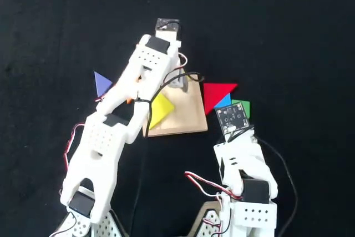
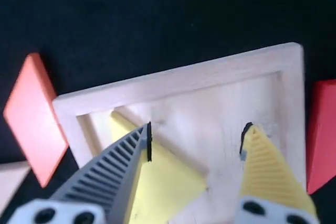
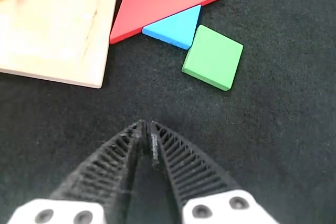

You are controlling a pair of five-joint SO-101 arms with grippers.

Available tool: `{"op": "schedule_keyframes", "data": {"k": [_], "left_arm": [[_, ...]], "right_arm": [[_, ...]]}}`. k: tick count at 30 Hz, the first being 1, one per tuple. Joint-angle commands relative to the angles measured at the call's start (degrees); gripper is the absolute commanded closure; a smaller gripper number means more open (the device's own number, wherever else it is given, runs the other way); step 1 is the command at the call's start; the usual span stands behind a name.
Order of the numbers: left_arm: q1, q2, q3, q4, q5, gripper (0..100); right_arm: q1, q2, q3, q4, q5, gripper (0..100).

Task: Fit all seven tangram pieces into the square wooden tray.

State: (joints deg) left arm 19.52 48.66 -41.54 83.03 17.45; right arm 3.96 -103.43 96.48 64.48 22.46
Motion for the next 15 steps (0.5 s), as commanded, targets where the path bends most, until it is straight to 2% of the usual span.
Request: {"op": "schedule_keyframes", "data": {"k": [1, 7, 11, 15], "left_arm": [[1.1, 1.2, -2.2, -0.5, -0.5, 71], [-0.7, 2.5, -3.6, 2.7, -0.7, 71], [-0.7, 2.9, -7.6, 8.3, -4.7, 71], [-0.7, 2.9, -9.7, 9.1, -5.0, 71]], "right_arm": [[0.5, -3.6, 0.1, 0.2, 0.5, 98.7], [0.5, -3.6, 0.1, 0.2, 0.5, 98.7], [0.5, -3.6, 0.1, 0.2, 0.5, 98.7], [0.5, -3.6, 0.1, 0.2, 0.5, 98.7]]}}
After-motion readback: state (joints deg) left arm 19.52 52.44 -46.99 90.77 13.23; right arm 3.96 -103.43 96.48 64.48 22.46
